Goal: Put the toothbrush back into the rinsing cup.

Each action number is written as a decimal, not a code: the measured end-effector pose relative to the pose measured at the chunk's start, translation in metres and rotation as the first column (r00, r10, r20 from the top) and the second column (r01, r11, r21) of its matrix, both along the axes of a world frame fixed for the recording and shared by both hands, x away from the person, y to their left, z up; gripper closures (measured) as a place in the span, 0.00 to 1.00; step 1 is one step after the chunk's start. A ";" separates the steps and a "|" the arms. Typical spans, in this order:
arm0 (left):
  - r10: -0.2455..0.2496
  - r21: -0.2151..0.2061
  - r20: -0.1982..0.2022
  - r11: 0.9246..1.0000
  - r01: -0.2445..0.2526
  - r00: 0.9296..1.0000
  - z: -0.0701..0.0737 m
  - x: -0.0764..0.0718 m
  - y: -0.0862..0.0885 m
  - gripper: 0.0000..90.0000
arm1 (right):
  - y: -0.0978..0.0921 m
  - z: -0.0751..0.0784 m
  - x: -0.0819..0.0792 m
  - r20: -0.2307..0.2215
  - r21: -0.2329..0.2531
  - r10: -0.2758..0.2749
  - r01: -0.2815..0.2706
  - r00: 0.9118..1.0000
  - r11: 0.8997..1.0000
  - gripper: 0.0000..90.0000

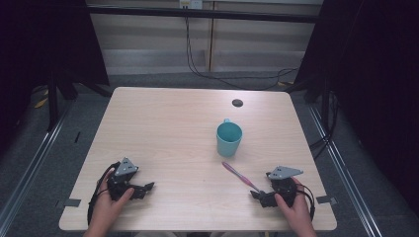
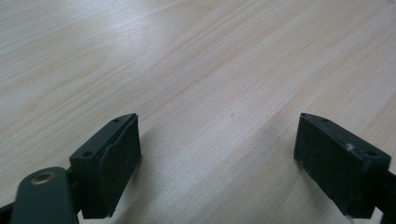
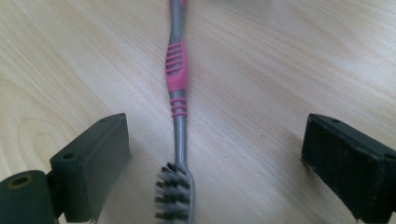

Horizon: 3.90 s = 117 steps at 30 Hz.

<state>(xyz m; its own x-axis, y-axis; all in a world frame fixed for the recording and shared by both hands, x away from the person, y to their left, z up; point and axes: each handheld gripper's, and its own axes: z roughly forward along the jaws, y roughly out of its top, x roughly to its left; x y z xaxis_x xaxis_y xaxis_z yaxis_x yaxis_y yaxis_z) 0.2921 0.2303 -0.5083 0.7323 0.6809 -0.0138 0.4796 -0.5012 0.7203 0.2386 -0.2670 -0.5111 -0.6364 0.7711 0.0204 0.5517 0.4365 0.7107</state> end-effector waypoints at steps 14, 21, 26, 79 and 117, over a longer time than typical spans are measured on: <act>0.000 0.000 -0.001 1.000 0.000 1.000 0.000 0.000 0.000 0.16 | 0.002 0.002 0.002 -0.016 -0.006 0.004 -0.004 1.000 1.000 0.09; 0.000 0.000 -0.001 1.000 0.000 1.000 0.000 0.000 0.000 0.16 | 0.010 0.010 0.008 -0.073 -0.059 0.015 -0.020 0.997 0.998 0.15; 0.000 0.000 0.000 1.000 0.000 1.000 0.000 0.000 0.000 0.16 | 0.018 0.017 0.016 -0.134 -0.105 0.040 -0.054 0.990 0.993 0.22; 0.000 0.001 -0.001 1.000 0.000 1.000 0.000 0.000 0.000 0.16 | 0.058 0.045 0.062 -0.349 -0.262 0.081 -0.180 0.934 0.948 0.50; 0.001 0.001 -0.001 1.000 -0.001 1.000 0.000 0.000 0.000 0.16 | 0.067 0.042 0.069 -0.423 -0.319 0.079 -0.229 0.903 0.920 0.71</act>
<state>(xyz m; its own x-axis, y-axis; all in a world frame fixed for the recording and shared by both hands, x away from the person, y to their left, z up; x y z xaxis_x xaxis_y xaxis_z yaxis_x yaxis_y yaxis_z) 0.2920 0.2303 -0.5082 0.7314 0.6818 -0.0138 0.4810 -0.5015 0.7191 0.3074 -0.2002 -0.4687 -0.7440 0.6670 0.0405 0.6565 0.7184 0.2301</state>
